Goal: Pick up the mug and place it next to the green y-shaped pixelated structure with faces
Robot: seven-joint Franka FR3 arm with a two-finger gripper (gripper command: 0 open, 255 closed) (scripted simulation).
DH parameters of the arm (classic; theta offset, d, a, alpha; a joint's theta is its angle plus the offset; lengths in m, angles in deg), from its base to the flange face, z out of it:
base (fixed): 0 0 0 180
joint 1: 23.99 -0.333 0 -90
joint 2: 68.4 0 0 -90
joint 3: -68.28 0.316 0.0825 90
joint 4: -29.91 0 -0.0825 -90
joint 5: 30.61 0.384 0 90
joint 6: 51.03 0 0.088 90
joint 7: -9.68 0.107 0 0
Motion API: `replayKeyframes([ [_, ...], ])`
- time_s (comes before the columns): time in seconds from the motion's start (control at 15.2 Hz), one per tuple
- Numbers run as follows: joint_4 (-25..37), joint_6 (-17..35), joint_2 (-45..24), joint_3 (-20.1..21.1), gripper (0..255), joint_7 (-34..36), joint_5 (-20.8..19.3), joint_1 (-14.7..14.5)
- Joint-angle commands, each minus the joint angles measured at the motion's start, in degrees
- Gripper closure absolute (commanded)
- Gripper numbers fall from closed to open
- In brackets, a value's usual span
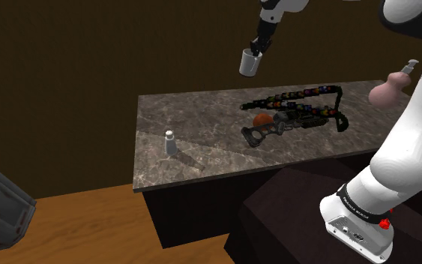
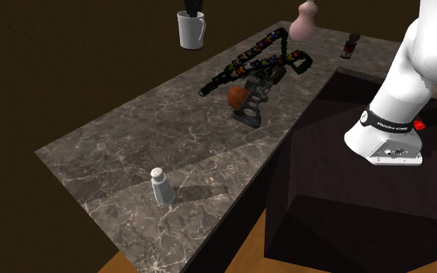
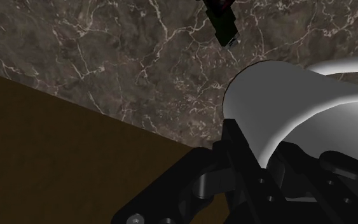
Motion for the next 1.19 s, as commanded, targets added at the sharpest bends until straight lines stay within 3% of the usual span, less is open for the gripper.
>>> replayKeyframes([
  [0.0, -1.17, 1.49, -0.28, 0.0, 255, -0.24, 0.11, 0.05],
  [1.12, -8.38, 12.85, -4.49, 0.33, 255, -1.58, 1.05, 0.09],
])
